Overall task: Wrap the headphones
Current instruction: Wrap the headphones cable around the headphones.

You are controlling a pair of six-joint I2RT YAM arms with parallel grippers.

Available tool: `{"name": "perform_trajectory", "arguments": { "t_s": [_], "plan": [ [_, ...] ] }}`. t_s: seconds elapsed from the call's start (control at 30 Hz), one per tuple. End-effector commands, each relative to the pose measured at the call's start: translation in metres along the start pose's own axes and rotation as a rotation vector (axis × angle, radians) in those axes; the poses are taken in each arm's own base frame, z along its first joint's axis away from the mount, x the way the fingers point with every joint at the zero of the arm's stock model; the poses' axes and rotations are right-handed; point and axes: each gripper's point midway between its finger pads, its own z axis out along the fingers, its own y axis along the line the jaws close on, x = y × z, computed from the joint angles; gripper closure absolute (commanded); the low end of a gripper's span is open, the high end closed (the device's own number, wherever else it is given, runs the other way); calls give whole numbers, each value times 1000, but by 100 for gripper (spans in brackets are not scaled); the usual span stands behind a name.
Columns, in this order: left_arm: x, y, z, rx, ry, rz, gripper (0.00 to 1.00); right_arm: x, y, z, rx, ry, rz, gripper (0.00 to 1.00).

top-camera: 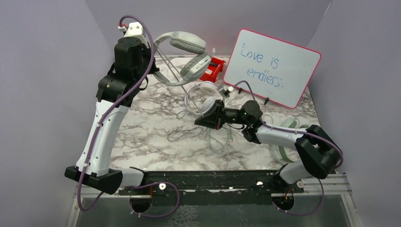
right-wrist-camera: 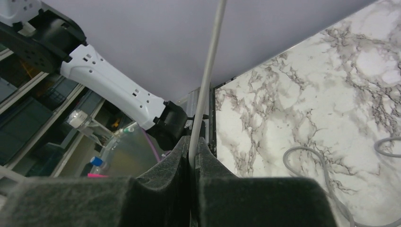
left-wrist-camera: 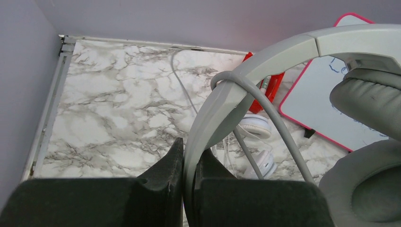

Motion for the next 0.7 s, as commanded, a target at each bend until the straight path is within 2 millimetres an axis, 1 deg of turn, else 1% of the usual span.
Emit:
{"name": "perform_trajectory", "arguments": {
  "t_s": [0.0,0.07,0.13,0.17,0.27,0.33,0.43,0.5,0.57,0.63,0.67],
  "plan": [
    [-85,19,-20,-105,-305,-86,100,18,21,-2,-44,58,13,94],
    [-82,19,-16,-110,-296,-82,100,19,28,-1,-55,62,13,93],
    [-79,20,-11,-117,-288,-76,100,21,33,-1,-48,65,23,89],
    [-76,21,-9,-125,-282,-70,100,21,35,-1,-46,63,23,88],
    [-70,26,-3,-154,-271,-44,100,20,44,-4,-44,69,34,94],
    [-67,29,2,-169,-263,-15,100,17,54,-5,-51,79,36,97],
    [-58,36,11,-213,-249,22,100,11,73,-6,-73,89,6,93],
    [-56,40,15,-230,-251,29,100,7,84,-8,-97,79,-7,89],
    [-57,41,17,-242,-252,32,100,7,92,-11,-125,70,-10,90],
    [-61,42,18,-245,-260,23,100,11,94,-12,-137,82,5,91],
    [-63,42,18,-247,-265,20,100,14,96,-12,-144,86,9,88]
  ]
}}
